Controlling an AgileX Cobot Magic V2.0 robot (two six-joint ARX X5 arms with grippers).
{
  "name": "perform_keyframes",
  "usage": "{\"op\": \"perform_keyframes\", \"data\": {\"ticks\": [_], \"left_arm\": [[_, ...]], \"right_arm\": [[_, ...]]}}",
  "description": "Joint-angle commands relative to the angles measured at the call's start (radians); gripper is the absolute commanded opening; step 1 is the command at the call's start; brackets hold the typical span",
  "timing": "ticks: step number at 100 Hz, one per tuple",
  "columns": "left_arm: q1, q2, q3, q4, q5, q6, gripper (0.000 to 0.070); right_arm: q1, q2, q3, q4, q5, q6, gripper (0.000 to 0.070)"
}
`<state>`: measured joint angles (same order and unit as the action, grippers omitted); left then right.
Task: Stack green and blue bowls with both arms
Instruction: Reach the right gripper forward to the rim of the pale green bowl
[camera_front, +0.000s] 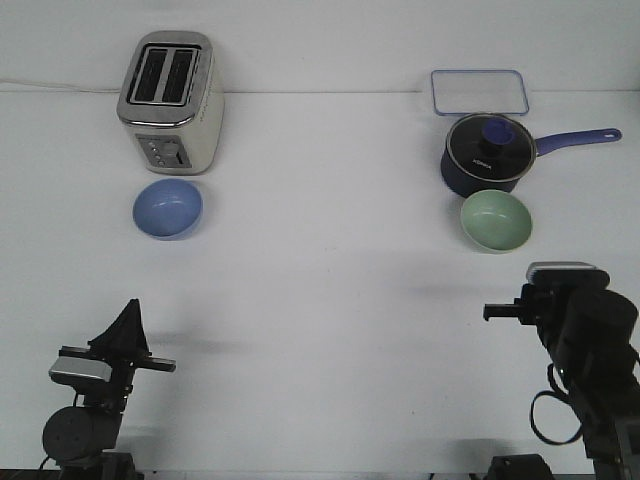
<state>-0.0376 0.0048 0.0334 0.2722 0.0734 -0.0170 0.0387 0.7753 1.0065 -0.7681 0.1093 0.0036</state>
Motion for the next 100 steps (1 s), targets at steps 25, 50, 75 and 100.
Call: {"op": "perform_keyframes", "data": {"ticks": [25,50,75,100], "left_arm": [[0.001,-0.002,-0.019,0.010,-0.003,0.001,0.0012],[0.001,-0.002,-0.019,0.010,-0.003,0.001,0.0012],[0.001,-0.002,-0.019,0.010,-0.003,0.001,0.0012],[0.001,-0.002,-0.019,0.010,-0.003,0.001,0.0012]], "right_arm": [[0.000,0.144,0.056,-0.060,0.003,-0.004,0.0012],[0.000,0.157,0.056,-0.063,0.003,0.000,0.0428],[-0.019,0.203,0.077,-0.021,-0.007,-0.001,0.0427],[-0.136,0.433,0.234,-0.018,-0.130,-0.020,0.0427]]}}
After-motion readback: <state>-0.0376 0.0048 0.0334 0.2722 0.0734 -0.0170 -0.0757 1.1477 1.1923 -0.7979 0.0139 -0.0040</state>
